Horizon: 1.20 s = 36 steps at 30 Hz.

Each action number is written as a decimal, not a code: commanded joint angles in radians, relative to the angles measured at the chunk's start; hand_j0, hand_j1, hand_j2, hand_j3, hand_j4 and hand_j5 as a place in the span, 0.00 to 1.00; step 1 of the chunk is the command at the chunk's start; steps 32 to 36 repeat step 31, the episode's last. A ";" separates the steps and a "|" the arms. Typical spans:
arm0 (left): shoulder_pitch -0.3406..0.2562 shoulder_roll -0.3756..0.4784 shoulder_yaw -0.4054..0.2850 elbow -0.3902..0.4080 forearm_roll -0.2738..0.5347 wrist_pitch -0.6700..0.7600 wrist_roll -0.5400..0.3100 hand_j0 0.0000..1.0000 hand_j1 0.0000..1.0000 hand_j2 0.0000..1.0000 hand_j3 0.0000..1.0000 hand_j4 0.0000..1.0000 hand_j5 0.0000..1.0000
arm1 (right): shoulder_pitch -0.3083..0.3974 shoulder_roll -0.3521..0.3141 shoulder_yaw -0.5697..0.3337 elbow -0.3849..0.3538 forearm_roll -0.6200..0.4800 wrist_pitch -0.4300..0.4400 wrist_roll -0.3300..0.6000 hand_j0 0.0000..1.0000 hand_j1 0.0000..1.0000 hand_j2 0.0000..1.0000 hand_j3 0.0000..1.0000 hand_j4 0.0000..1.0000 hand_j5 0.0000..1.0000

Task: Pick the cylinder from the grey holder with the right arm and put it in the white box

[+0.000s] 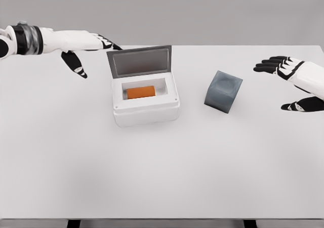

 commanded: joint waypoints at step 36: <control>0.285 0.483 0.095 -0.305 0.507 -0.135 0.000 1.00 1.00 1.00 1.00 1.00 1.00 | -0.002 -0.001 0.000 0.005 -0.007 0.003 -0.001 1.00 1.00 1.00 1.00 1.00 1.00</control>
